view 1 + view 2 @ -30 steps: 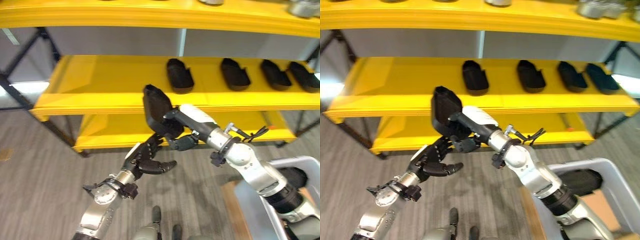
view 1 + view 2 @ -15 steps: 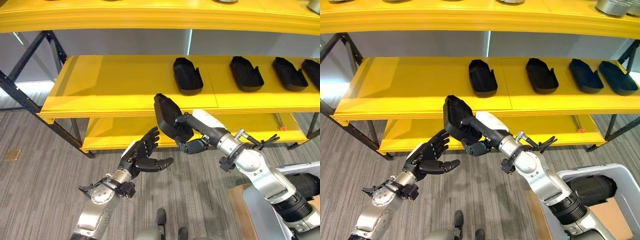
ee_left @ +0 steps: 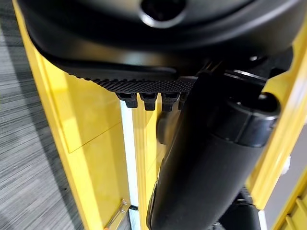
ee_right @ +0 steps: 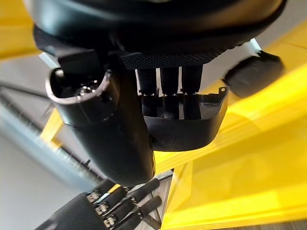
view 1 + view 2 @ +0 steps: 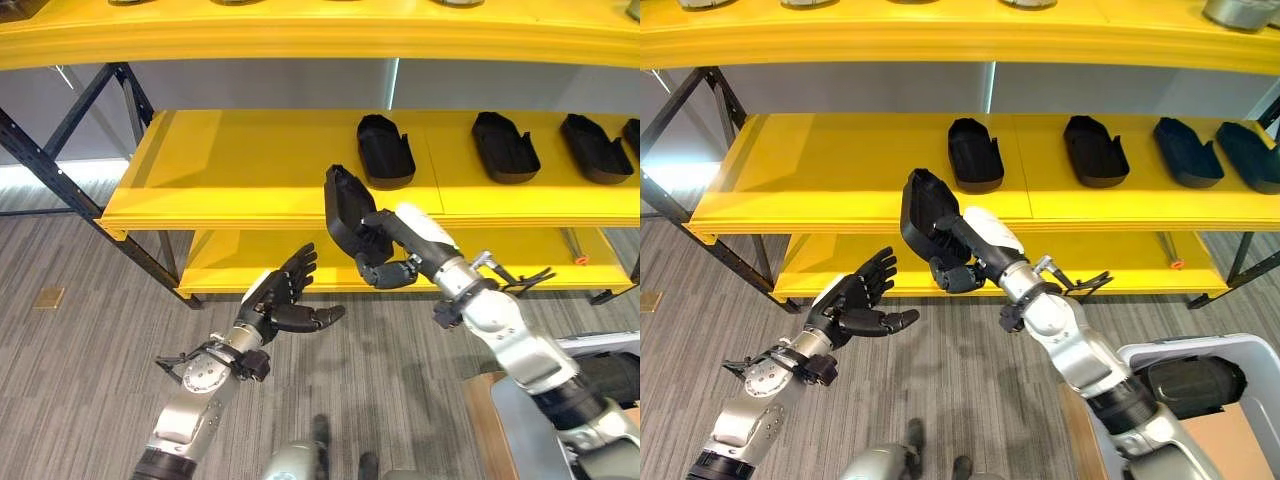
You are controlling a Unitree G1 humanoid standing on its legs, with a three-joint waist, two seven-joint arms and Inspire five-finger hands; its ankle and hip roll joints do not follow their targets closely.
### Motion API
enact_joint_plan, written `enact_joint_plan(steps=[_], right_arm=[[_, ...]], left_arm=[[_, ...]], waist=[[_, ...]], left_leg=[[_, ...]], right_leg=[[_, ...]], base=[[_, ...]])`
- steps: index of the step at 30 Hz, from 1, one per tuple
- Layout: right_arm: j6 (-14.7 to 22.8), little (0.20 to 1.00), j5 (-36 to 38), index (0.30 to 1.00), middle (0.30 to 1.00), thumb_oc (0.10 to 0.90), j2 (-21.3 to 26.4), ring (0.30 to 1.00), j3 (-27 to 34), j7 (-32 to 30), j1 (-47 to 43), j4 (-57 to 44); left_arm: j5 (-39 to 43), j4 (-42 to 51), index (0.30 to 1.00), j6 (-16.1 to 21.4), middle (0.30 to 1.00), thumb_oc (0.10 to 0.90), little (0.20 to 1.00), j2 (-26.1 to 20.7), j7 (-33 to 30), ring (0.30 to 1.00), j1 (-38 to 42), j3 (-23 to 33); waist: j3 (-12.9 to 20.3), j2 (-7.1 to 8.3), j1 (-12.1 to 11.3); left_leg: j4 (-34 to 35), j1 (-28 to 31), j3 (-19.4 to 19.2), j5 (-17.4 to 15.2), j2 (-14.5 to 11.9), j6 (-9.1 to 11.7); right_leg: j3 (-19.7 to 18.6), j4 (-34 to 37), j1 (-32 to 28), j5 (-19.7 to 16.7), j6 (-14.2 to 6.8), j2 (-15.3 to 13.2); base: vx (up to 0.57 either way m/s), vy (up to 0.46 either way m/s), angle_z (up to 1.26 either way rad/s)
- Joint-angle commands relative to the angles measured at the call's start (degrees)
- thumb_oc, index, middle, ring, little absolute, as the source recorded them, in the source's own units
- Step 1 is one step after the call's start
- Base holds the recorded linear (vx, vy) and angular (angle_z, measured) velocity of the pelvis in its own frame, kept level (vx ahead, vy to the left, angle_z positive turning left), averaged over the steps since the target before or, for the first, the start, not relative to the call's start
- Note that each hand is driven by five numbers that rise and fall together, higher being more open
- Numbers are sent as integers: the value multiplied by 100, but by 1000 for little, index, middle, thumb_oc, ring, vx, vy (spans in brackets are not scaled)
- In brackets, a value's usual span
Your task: Move parts from the plastic box to the shelf.
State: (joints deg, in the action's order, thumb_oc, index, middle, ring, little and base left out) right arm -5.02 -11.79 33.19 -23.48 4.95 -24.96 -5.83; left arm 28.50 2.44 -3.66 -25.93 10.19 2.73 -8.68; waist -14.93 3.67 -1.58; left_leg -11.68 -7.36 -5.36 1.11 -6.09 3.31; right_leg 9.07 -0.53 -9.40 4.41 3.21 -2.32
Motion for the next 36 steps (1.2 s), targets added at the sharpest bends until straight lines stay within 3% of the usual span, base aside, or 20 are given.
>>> enact_joint_plan(steps=[1, 4, 9, 13, 14, 20, 30, 34, 36], right_arm=[[502, 300, 237, 300, 300, 400, 275, 300, 405, -353, -1005, -736], [514, 300, 318, 300, 300, 400, 331, 300, 354, -313, -1046, -682], [515, 300, 432, 300, 300, 400, 284, 300, 342, -268, -916, -722], [452, 300, 453, 300, 300, 400, 254, 300, 433, -281, -706, -755], [464, 300, 426, 300, 300, 400, 255, 300, 484, -282, -632, -765], [301, 300, 348, 300, 300, 400, 120, 300, 559, -374, -585, -819], [137, 300, 166, 300, 300, 400, -26, 300, 673, -315, -488, -881], [276, 300, 162, 300, 300, 400, -23, 300, 765, -339, -422, -783], [371, 300, 143, 300, 300, 400, -40, 300, 797, -367, -421, -729]], left_arm=[[213, 363, 1000, 816, 1000, 900, 1000, 252, 12, 1000, 171, 192], [380, 277, 1000, 1070, 1000, 900, 1000, 315, 63, 1000, 154, 203], [448, 194, 1000, 1203, 1000, 900, 1000, 389, -202, 1000, 157, 217], [272, 204, 1000, 1154, 1000, 900, 1000, 367, -184, 1000, 126, 182], [281, 210, 1000, 1116, 1000, 900, 1000, 348, -132, 1000, 135, 197], [274, 379, 1000, 915, 1000, 900, 1000, 317, -145, 1000, 88, 263], [192, 545, 1000, 701, 1000, 900, 1000, 270, 2, 1000, -36, 304], [191, 633, 1000, 674, 1000, 900, 1000, 238, 69, 1000, -77, 349], [538, 603, 1000, 435, 1000, 900, 1000, 240, 141, 1000, -68, 333]], waist=[[517, -305, 75], [503, -355, 126], [444, -501, 233], [453, -554, 223], [493, -539, 190], [596, -393, 28], [658, -152, -221], [681, -70, -324], [703, -50, -348]], left_leg=[[1351, 785, -70, 1315, -893, 290], [1518, 734, -127, 1624, -1219, 411], [1575, 847, -228, 1468, -1341, 438], [1527, 1032, -241, 1140, -1144, 417], [1548, 1121, -210, 920, -986, 388], [1578, 1374, -223, 530, -691, 300], [1472, 1369, -336, 211, -374, 37], [1461, 1350, -392, 124, -248, -58], [1460, 1353, -431, 95, -202, -90]], right_leg=[[160, -425, 363, -170, -459, -154], [253, -622, 338, -9, -442, -243], [267, -1339, 530, 298, -442, -421], [265, -1454, 508, 313, -531, -573], [246, -1276, 436, 195, -629, -648], [328, -751, 277, -183, -901, -860], [379, -418, 53, -430, -1220, -1137], [425, -251, -4, -633, -1320, -1304], [443, -188, -3, -742, -1357, -1357]], base=[[105, 320, 7], [107, 301, 16], [139, 352, 5], [190, 348, 2], [208, 309, 29], [164, 149, 25], [125, 108, -10], [56, 146, -9], [22, 134, -23]])
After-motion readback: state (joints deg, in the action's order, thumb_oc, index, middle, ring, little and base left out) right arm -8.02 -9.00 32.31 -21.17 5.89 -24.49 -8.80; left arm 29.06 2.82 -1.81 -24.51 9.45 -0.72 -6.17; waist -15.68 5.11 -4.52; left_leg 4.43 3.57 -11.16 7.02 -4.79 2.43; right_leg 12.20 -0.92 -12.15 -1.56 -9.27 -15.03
